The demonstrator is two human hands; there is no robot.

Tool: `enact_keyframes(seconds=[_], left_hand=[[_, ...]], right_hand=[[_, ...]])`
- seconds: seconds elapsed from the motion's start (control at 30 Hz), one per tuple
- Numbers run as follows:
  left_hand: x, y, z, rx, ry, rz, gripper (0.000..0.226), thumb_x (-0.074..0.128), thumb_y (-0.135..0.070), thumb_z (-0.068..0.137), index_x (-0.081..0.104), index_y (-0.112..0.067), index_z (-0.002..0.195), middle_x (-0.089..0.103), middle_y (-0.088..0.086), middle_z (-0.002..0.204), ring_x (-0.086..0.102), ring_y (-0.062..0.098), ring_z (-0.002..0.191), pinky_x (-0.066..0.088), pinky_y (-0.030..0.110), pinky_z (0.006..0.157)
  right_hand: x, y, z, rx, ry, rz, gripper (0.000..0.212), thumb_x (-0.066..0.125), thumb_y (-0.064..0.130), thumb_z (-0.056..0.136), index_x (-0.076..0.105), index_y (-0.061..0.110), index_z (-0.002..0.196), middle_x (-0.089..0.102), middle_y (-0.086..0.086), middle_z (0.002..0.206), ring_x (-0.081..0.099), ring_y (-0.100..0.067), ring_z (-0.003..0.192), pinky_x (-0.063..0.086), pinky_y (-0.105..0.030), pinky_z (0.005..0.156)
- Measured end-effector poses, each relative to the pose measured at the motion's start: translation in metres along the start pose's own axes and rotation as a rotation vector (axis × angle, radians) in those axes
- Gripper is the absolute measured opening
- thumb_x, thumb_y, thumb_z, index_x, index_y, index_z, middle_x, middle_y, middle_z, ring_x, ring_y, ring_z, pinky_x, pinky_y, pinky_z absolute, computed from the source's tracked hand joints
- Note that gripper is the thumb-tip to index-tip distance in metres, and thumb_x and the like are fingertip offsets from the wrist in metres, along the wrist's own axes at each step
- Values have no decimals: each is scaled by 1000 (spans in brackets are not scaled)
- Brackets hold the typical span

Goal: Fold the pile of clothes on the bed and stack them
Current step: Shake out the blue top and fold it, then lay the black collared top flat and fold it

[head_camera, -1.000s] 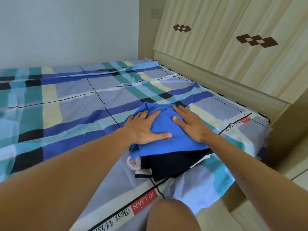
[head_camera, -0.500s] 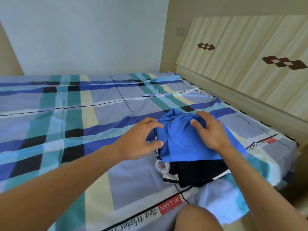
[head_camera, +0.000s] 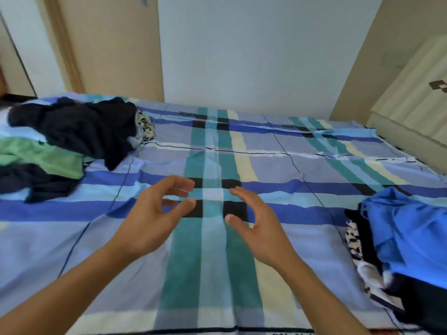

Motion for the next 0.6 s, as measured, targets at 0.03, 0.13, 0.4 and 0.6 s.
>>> enact_keyframes(seconds=[0.03, 0.13, 0.4, 0.6], left_hand=[[-15, 13, -7, -34, -39, 10, 40, 60, -55, 76, 66, -32, 108, 68, -18, 110, 65, 5, 104, 54, 28, 92], [-56, 42, -18, -106, -115, 24, 25, 64, -44, 83, 66, -31, 105, 68, -17, 109, 65, 2, 99, 53, 36, 92], [-128, 74, -10, -157, -152, 186, 17, 66, -34, 92, 63, -28, 107, 64, -15, 109, 60, 3, 100, 39, 2, 75], [-175, 93, 1, -188, -197, 155, 16, 65, -32, 93, 66, -21, 105, 65, -12, 106, 61, 6, 98, 41, 3, 74]], right_hand=[[19, 4, 5, -12, 24, 12, 49, 72, 25, 91, 54, 33, 136, 50, 20, 142, 43, 12, 129, 31, -9, 108], [75, 21, 23, -53, 110, 24, 50, 72, 24, 91, 54, 31, 137, 54, 14, 139, 48, 4, 128, 36, -18, 110], [171, 67, 75, -81, 260, 83, 51, 72, 30, 91, 50, 40, 136, 51, 18, 139, 51, 0, 127, 44, -30, 106], [231, 97, 119, -142, 348, 50, 49, 69, 31, 93, 48, 42, 136, 51, 15, 139, 51, -4, 126, 43, -30, 103]])
Point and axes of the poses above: each hand's wrist, its own z-axis towards the middle knuckle, its own x-axis out of the palm, y = z × x, the point moved 8 cm from there along z, towards the middle knuckle
